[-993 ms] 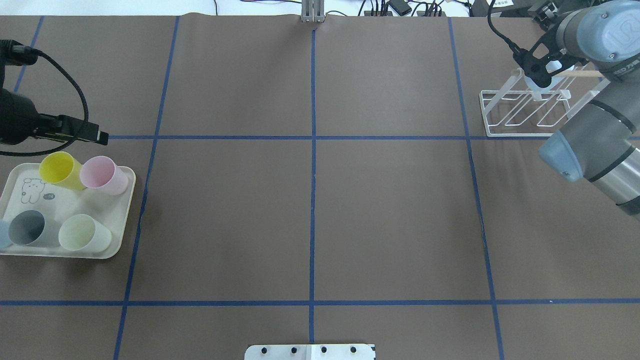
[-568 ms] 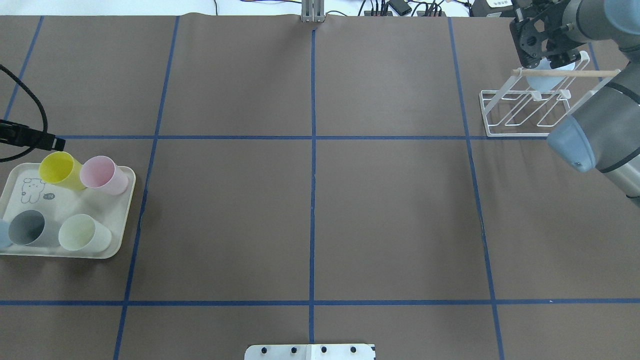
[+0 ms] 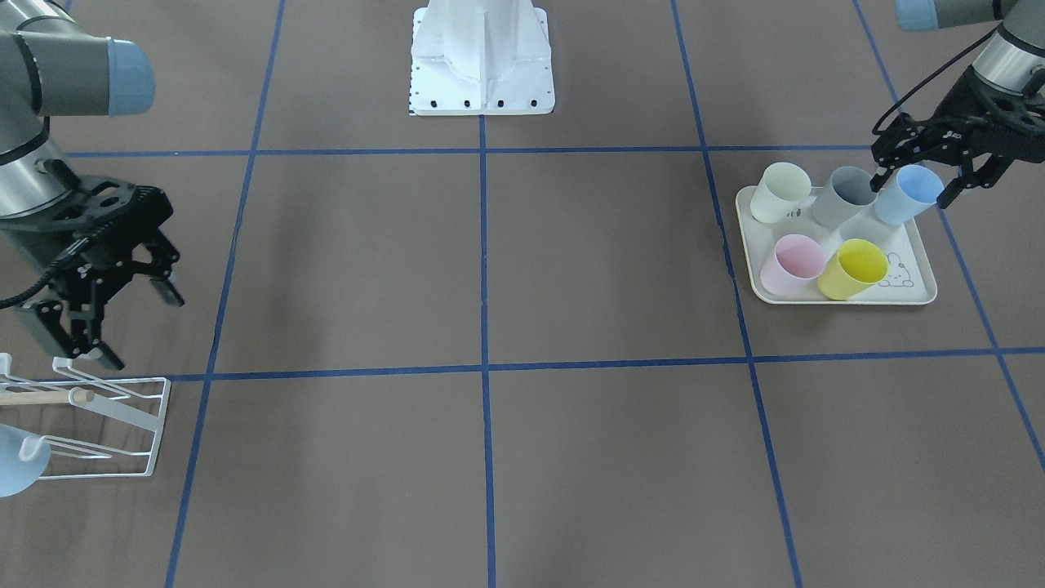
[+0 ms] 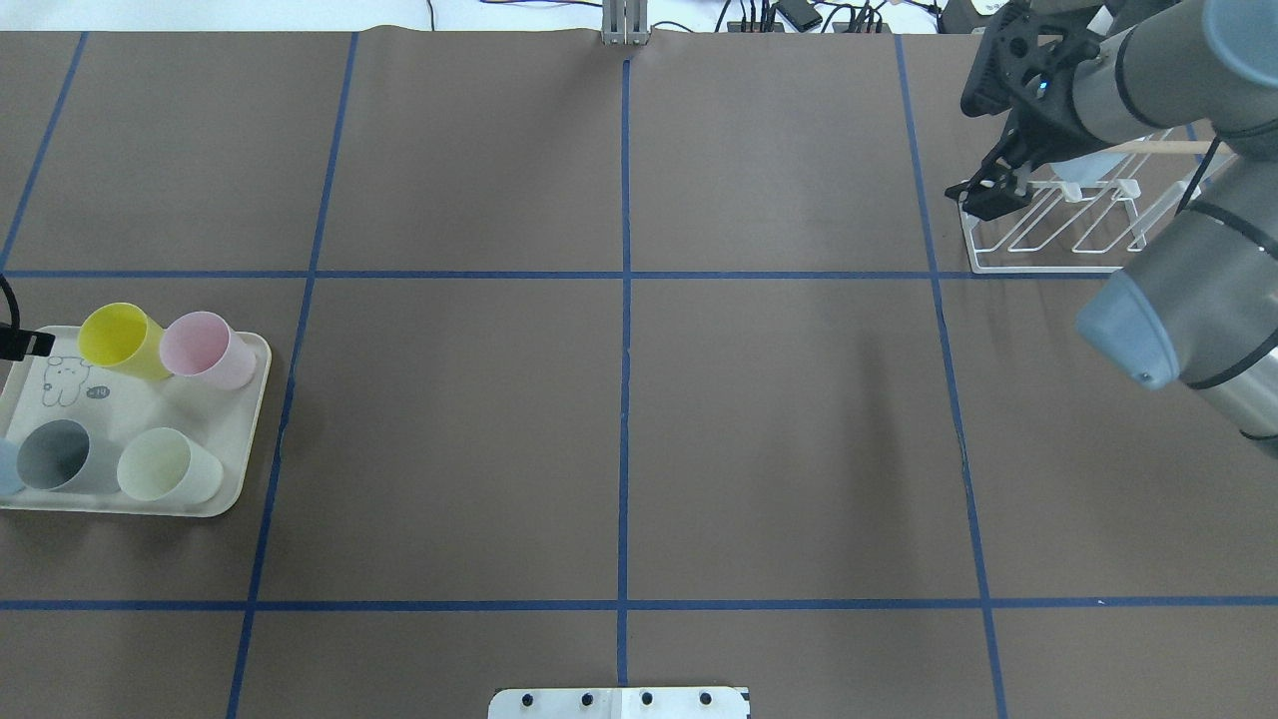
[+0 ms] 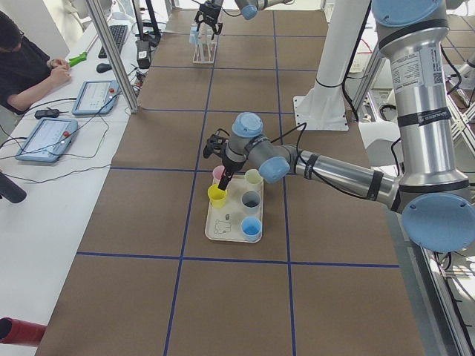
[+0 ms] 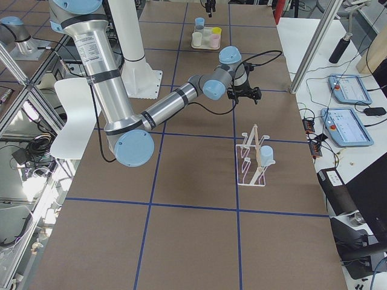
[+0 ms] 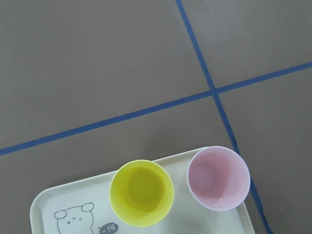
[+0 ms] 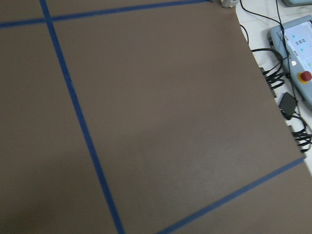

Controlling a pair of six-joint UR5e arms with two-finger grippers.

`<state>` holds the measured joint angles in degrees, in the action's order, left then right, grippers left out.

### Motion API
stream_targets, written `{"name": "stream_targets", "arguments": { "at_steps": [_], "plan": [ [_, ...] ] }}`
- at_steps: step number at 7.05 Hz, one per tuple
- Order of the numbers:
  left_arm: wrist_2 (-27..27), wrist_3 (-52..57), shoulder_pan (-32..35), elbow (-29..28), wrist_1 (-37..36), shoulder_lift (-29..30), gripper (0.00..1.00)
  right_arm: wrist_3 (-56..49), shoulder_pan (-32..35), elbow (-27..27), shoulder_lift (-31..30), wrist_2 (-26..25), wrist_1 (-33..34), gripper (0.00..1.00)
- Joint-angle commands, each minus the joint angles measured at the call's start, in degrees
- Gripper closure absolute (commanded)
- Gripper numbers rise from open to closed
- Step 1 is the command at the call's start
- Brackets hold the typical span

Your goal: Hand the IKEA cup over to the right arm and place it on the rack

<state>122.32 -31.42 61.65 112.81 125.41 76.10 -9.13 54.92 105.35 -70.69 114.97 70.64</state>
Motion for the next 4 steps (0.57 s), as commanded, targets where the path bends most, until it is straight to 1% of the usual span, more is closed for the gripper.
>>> {"name": "stream_targets", "arguments": {
  "at_steps": [1, 3, 4],
  "plan": [
    [-1.5, -2.9, -0.2, -5.0, 6.9, -2.0, 0.00, 13.0, -6.5, 1.8, 0.4, 0.4, -0.1, 0.01],
    [-1.6, -11.7, -0.6, -8.1, 6.9, 2.4, 0.00, 13.0, -7.5, 1.7, 0.6, 0.4, -0.1, 0.01],
    [-1.6, -13.0, -0.6, -10.2, 6.9, 4.0, 0.00, 13.0, -7.8, 1.6, 0.6, 0.3, -0.1, 0.01]
  ]
}}
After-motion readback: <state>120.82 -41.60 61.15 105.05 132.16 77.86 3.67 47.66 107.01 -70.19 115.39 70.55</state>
